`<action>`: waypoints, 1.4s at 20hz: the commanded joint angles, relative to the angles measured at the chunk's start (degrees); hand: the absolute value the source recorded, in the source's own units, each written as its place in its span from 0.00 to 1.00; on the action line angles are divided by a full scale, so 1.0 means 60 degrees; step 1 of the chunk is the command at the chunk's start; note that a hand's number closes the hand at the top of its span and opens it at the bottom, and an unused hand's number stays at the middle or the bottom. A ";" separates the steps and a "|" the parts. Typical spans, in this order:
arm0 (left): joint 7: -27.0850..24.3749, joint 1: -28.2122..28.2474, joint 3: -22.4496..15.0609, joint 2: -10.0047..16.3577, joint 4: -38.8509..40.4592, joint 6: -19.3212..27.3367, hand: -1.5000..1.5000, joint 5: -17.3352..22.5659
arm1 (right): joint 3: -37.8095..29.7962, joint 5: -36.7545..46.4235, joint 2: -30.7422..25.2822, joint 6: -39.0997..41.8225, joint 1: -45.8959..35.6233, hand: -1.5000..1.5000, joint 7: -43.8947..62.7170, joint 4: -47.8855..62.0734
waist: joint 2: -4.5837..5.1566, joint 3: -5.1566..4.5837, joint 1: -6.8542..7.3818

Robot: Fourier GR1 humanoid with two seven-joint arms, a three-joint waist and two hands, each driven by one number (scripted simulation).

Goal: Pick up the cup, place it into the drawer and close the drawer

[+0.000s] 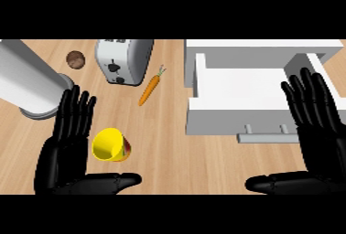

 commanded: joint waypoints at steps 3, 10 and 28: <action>-0.0482 0.1383 -0.0689 -0.0059 -0.0170 0.0148 0.00 -0.0433 | -0.0203 -0.0217 -0.0129 0.0021 0.0035 0.00 0.0493 -0.0418 | -0.0009 0.0000 0.0022; -0.1499 0.0503 0.0363 -0.0056 0.2290 0.0190 0.00 -0.0017 | -0.0353 -0.0151 -0.0194 0.0123 -0.0201 0.00 0.0201 0.0035 | 0.0010 -0.0002 -0.0016; -0.3556 0.0206 0.1859 0.0268 0.5320 -0.1119 0.00 0.0595 | -0.0897 -0.0827 -0.0541 0.0385 -0.0782 0.00 0.0787 0.0149 | 0.0004 -0.0001 -0.0012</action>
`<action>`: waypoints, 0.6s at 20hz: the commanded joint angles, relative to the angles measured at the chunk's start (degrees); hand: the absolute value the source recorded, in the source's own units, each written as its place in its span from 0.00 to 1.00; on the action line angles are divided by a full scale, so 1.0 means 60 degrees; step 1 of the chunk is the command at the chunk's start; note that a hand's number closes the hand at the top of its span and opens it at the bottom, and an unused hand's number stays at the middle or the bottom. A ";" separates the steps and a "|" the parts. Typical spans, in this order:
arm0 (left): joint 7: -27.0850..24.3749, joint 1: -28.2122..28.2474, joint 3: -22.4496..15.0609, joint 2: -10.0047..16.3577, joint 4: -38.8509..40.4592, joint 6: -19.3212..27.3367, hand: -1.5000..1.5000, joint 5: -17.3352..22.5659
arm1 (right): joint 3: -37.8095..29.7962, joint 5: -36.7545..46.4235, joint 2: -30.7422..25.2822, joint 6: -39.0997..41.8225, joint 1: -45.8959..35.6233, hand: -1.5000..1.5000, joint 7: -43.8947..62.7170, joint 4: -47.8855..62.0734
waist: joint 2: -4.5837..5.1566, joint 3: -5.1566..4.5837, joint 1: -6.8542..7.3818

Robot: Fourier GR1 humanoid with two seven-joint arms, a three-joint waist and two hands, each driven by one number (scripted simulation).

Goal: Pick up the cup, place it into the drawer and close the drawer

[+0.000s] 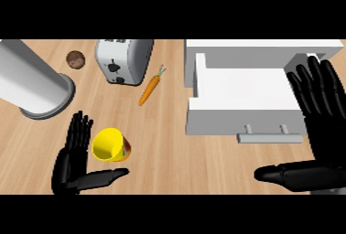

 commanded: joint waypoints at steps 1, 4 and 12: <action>-0.0295 -0.0305 0.0307 0.0053 0.0624 -0.0215 0.00 0.0106 | 0.0447 0.0484 0.0234 -0.0287 -0.0299 0.00 0.0043 0.0236 | 0.0000 0.0000 0.0008; -0.0812 0.0071 0.0496 0.0279 0.1124 -0.0713 0.00 0.0254 | 0.0234 0.0278 0.0269 -0.0338 -0.0551 0.00 -0.0065 0.0433 | 0.0000 0.0000 0.0017; -0.1927 -0.1220 0.1395 0.0386 0.3479 -0.0982 0.00 0.0612 | -0.0093 -0.0056 -0.0032 0.0135 0.0005 0.00 -0.0134 0.0159 | 0.0006 0.0000 -0.0010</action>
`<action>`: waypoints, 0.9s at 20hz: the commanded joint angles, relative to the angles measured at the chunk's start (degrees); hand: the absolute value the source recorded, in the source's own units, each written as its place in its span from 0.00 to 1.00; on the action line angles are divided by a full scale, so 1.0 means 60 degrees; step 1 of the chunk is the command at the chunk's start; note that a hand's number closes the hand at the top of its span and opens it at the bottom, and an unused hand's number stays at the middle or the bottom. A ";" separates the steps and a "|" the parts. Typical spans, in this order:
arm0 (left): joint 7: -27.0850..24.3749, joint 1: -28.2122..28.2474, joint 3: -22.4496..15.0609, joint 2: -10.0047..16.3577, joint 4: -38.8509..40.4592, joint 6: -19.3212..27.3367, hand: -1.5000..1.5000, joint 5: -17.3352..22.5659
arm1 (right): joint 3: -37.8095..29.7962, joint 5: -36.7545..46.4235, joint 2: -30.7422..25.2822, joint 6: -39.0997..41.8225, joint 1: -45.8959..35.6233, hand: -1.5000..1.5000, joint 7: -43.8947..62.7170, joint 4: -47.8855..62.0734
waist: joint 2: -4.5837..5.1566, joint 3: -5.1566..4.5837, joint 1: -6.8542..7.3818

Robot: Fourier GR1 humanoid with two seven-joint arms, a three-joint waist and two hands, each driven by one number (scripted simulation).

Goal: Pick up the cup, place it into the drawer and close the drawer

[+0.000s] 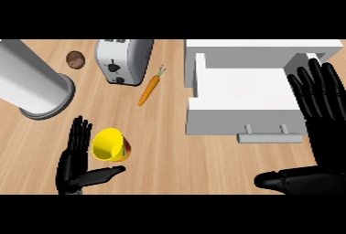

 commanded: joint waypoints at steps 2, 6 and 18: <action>-0.0850 -0.0319 0.0221 -0.0062 0.1155 -0.0070 0.00 -0.0066 | -0.0338 -0.0306 -0.0231 0.0213 -0.0200 0.00 0.0145 0.0140 | 0.0002 0.0002 0.0006; -0.1327 -0.0385 0.0369 -0.0056 0.1856 -0.0232 0.00 -0.0026 | 0.0412 0.0441 0.0273 -0.0095 -0.0365 0.00 -0.0388 0.0659 | 0.0006 0.0001 0.0022; -0.2467 -0.1494 0.0678 0.0237 0.3954 -0.0849 0.00 0.0039 | 0.0229 0.0095 0.0196 0.0018 0.0360 0.00 0.0007 -0.0410 | 0.0001 0.0002 -0.0008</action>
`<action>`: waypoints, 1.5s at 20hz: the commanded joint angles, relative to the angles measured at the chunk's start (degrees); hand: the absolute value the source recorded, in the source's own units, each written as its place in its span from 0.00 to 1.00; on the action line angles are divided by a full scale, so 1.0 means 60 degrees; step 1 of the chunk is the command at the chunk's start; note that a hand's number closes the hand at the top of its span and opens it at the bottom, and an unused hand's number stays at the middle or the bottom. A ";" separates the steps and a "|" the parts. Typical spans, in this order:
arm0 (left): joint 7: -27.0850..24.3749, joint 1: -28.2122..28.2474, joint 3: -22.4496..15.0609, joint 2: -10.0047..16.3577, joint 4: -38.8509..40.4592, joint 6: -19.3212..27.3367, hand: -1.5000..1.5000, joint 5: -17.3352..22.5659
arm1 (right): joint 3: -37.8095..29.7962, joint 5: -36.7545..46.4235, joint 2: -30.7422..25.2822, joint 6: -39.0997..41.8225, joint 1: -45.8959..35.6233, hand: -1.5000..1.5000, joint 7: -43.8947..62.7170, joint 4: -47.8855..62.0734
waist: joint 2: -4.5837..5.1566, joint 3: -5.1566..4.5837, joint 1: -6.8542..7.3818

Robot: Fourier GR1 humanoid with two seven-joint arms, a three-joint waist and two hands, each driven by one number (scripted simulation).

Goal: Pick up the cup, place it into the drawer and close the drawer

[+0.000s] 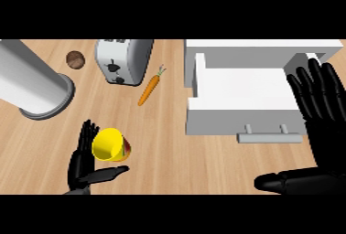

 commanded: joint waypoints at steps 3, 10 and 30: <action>-0.0631 -0.0601 0.0373 0.0263 0.1135 -0.0744 0.00 0.0374 | -0.0247 -0.0482 -0.0226 0.0281 0.0209 0.00 0.0306 -0.0529 | 0.0000 -0.0001 -0.0021; -0.0533 -0.0762 0.0411 0.0172 0.1235 -0.0888 0.00 0.0659 | -0.0041 -0.0062 0.0047 -0.0157 -0.0182 0.00 0.0267 -0.0195 | -0.0004 0.0001 0.0009; -0.2533 -0.1916 0.0416 0.0176 0.3071 -0.2382 1.00 0.0736 | -0.0655 -0.0496 -0.0365 0.0327 -0.0131 0.00 0.0116 0.0132 | 0.0004 0.0000 -0.0001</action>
